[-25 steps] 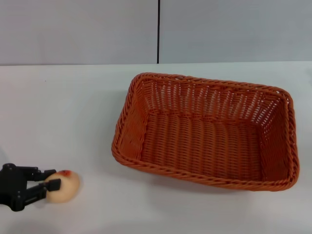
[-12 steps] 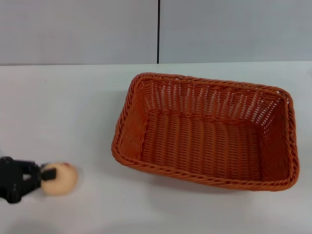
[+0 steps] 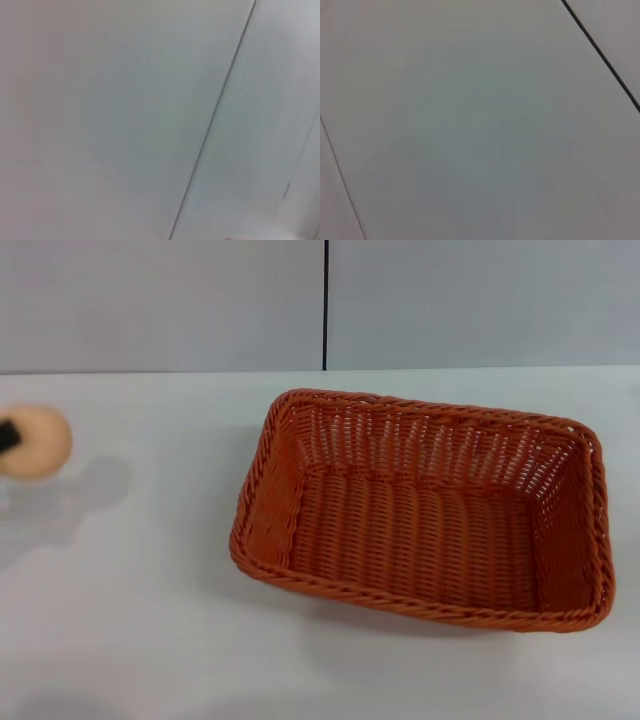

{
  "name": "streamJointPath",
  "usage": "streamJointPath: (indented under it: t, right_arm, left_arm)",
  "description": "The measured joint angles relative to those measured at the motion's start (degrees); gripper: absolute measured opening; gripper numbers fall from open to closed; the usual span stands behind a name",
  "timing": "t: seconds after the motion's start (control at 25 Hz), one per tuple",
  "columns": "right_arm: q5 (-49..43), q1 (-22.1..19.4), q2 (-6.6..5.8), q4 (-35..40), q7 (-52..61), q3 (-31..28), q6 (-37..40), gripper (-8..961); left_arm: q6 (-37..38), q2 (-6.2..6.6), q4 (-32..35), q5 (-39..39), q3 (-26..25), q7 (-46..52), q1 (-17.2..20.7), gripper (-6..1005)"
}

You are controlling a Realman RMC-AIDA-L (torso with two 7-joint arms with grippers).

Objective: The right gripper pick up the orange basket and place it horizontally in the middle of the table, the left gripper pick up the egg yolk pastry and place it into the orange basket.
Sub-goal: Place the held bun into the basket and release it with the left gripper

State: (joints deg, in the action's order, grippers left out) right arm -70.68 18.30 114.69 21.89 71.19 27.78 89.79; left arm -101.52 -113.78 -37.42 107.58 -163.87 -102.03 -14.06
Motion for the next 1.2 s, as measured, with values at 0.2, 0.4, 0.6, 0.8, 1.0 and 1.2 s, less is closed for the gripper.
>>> streamJointPath:
  t: [0.2,0.4,0.6,0.8,1.0,1.2]
  right_arm:
    - [0.0,0.0,0.05,-0.6,0.0,0.0,0.0,477]
    - [0.0,0.0,0.1,-1.0,0.0,0.0,0.0,477]
    - [0.0,-0.1,0.33,-1.1,0.0,0.0,-0.2,477]
    - [0.0,0.0,0.43,-1.1,0.0,0.0,-0.4,477]
    - [0.0,0.2,0.45,-1.2,0.0,0.0,-0.5,477]
    - [0.0,0.4,0.45,-1.1,0.0,0.0,-0.6,477]
  left_arm:
    - [-2.5,-2.92,1.9,-3.3,2.7,0.1,-4.4,58]
    - [-3.8,-4.01,7.7,-3.3,11.6,0.2,-10.6,48]
    - [-1.4,-4.51,11.9,-3.3,21.0,-1.1,-15.2,49]
    - [3.8,-4.83,13.6,-3.4,25.4,-1.7,-17.1,62]
    - [5.7,-4.86,15.0,-4.0,25.7,-1.6,-17.6,126]
    - [5.8,-4.85,15.3,-6.0,25.8,-2.1,-17.5,190]
